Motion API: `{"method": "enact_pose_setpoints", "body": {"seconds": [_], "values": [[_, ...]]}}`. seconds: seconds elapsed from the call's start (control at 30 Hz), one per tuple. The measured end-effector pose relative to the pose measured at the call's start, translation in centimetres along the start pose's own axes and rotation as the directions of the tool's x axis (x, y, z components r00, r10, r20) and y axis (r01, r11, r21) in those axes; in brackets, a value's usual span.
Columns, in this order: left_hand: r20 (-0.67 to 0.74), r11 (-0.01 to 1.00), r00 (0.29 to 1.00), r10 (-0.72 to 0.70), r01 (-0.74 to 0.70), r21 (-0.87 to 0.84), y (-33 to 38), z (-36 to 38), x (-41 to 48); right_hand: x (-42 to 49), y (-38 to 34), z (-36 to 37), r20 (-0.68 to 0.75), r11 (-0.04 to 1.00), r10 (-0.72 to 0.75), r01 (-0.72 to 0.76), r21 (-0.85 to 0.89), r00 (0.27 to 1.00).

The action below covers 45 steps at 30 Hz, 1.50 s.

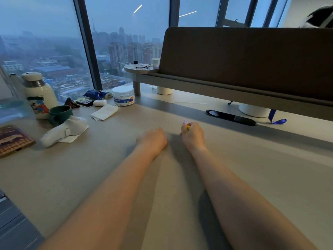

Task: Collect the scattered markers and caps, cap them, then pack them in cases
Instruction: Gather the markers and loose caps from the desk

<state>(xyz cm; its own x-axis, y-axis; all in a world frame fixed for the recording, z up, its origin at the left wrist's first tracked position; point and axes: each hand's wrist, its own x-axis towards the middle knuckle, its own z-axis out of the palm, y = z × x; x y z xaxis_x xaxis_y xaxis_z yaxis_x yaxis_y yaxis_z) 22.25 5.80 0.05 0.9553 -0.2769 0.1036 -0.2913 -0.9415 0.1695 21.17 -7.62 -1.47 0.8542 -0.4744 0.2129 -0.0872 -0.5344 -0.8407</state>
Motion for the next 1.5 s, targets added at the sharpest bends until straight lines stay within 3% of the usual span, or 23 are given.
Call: {"method": "enact_pose_setpoints", "body": {"seconds": [0.1,0.23,0.4,0.63,0.77,0.97,1.23,1.5], "values": [[0.068,0.999,0.998,0.007,-0.009,0.032,1.6,-0.8,-1.9,-1.8,0.1,-1.6,0.068,0.997,0.066,-0.068,0.036,0.996],[0.053,0.999,0.999,0.012,-0.015,0.047,3.0,-0.7,-4.7,-4.9,1.1,-6.2,0.125,0.993,0.113,-0.117,0.026,0.986],[0.003,0.991,0.997,0.078,-0.077,-0.107,7.8,-0.8,-7.2,-6.8,2.8,-15.8,0.076,0.991,0.102,-0.094,-0.095,0.992],[-0.013,0.828,0.911,0.413,-0.381,-0.412,21.6,0.5,-9.2,-9.5,7.5,-32.9,-0.079,0.941,0.129,-0.148,-0.305,0.988],[-0.006,0.717,0.843,0.538,-0.462,-0.523,30.3,0.8,-10.6,-10.7,11.7,-39.8,-0.059,0.803,0.197,-0.196,-0.563,0.979],[0.142,0.72,0.809,0.57,-0.409,-0.561,38.7,3.7,-10.8,-10.6,16.6,-41.9,0.021,0.659,0.291,-0.185,-0.729,0.956],[0.207,0.77,0.76,0.616,-0.525,-0.363,41.4,5.5,-10.5,-9.0,18.4,-42.1,0.149,0.705,0.249,-0.073,-0.705,0.957],[0.241,0.761,0.744,0.623,-0.503,-0.41,41.2,5.6,-10.3,-9.1,18.6,-42.6,0.169,0.761,0.204,-0.047,-0.647,0.964]]}}
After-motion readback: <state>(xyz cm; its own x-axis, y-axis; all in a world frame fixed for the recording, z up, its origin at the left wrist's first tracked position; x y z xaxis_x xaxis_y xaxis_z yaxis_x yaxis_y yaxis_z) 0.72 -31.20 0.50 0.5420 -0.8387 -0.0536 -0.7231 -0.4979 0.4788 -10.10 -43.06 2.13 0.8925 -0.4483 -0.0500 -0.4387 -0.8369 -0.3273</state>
